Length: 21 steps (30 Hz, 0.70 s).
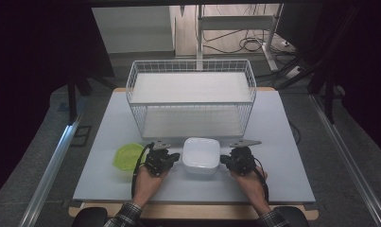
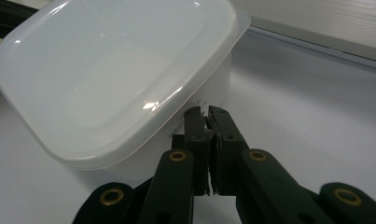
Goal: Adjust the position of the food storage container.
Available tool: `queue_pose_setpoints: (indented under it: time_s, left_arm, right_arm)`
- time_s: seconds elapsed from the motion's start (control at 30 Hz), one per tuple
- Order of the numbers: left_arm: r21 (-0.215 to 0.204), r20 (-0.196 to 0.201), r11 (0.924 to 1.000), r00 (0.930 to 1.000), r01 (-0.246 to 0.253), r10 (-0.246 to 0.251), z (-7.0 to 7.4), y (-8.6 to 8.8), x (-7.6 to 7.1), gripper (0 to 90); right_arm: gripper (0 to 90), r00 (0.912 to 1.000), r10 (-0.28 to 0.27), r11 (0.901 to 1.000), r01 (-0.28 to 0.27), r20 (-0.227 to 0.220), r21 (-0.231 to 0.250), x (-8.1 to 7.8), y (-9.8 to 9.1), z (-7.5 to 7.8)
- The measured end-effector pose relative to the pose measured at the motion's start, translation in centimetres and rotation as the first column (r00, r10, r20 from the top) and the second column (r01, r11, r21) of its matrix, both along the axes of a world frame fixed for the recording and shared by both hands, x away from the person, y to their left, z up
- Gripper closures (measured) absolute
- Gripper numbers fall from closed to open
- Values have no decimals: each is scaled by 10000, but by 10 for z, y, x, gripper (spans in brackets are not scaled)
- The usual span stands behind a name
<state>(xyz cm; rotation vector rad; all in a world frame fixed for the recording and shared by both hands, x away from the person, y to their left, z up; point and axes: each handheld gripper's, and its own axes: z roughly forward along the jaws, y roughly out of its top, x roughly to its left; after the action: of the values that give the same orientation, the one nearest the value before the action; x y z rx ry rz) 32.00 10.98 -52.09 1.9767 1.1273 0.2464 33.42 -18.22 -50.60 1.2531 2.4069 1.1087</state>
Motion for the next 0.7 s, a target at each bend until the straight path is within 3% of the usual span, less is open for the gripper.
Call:
queue_pose_setpoints:
  time_s: [0.07,0.33,0.43,0.57,0.63,0.67,0.7]
  left_arm:
    - [175,-23,9998,10000,17,-17,-2,-3,-2,900]
    - [239,-111,9994,9996,252,-249,-1,-8,-16,900]
    - [265,-109,9991,9994,335,-332,0,-7,-15,891]
    - [538,201,9985,9998,34,-45,6,2,-20,806]
    - [494,268,9988,9996,-13,0,8,5,-22,706]
    - [476,347,9989,9994,-11,-5,9,8,-24,656]
    - [460,404,9989,9992,2,-20,10,10,-25,656]
  right_arm:
    - [870,10000,-37,10000,37,10,-43,-1,4,0]
    - [888,9999,-75,10000,75,-81,-4,-4,1,1]
    - [875,10000,-6,10000,6,-60,-30,-2,-2,1]
    - [819,9999,-27,9998,31,170,-209,-4,-6,4]
    - [792,9996,-67,9998,71,288,-163,-4,-9,5]
    - [714,9994,-18,10000,15,348,85,-4,-16,7]
    - [714,9994,-18,10000,15,348,85,-4,-16,7]
